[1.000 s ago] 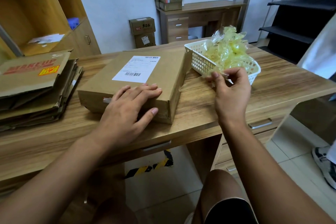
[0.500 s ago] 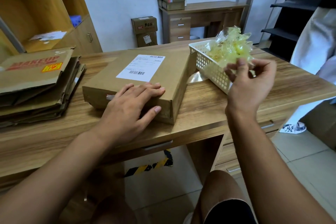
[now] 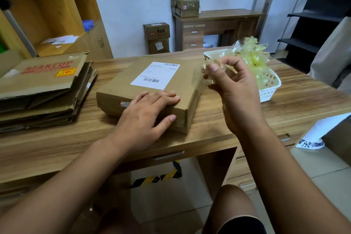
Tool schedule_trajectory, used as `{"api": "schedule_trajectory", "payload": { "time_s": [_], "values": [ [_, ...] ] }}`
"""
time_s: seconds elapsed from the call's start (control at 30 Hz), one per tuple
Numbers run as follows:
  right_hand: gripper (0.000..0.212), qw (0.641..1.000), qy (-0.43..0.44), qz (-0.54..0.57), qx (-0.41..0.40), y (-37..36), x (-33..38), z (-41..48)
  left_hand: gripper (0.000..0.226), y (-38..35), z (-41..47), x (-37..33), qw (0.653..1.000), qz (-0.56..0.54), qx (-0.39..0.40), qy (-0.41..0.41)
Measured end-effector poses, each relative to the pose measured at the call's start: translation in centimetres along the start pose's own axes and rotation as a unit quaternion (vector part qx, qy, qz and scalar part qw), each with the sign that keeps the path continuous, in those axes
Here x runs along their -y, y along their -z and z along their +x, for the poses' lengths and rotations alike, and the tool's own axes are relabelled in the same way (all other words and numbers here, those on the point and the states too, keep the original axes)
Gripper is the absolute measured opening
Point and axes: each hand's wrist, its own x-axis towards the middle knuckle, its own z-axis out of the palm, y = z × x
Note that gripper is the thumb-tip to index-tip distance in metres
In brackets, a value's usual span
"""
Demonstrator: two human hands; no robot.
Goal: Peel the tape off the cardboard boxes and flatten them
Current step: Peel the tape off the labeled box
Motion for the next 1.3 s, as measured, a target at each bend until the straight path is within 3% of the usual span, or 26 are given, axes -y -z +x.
{"api": "schedule_trajectory", "payload": {
  "time_s": [0.1,0.23,0.5,0.6,0.7,0.93,1.13,1.3],
  "values": [
    [0.012,0.993,-0.080,0.061,0.061,-0.2,0.5,0.0,0.047,-0.1,0.0,0.1,1.000,-0.001,-0.005,-0.001],
    [0.004,0.989,-0.105,0.062,0.077,-0.1,0.2,0.2,0.048,-0.2,0.0,0.1,1.000,0.000,-0.004,0.001],
    [0.008,0.991,-0.132,-0.004,0.010,0.8,-3.0,0.6,0.047,-0.2,0.0,0.0,1.000,-0.001,-0.009,0.003],
    [0.014,0.993,-0.108,-0.049,-0.001,1.2,-3.9,0.5,0.047,-0.2,0.0,0.1,1.000,-0.001,-0.007,0.004],
    [0.022,0.985,-0.039,-0.166,0.006,1.3,-4.7,0.4,0.046,-0.3,0.0,0.0,1.000,-0.001,-0.011,0.003],
    [0.025,0.916,0.096,-0.380,0.090,1.0,-4.2,-0.1,0.047,-0.2,0.0,-0.2,1.000,-0.004,-0.007,0.006],
    [0.038,0.892,0.063,-0.398,0.205,1.7,-2.6,-0.9,0.049,-0.1,0.0,-0.1,1.000,-0.002,-0.003,0.006],
    [0.033,0.896,0.073,-0.395,0.191,1.8,-2.2,-1.0,0.053,-0.1,-0.2,0.0,1.000,-0.002,0.001,0.005]
  ]
}}
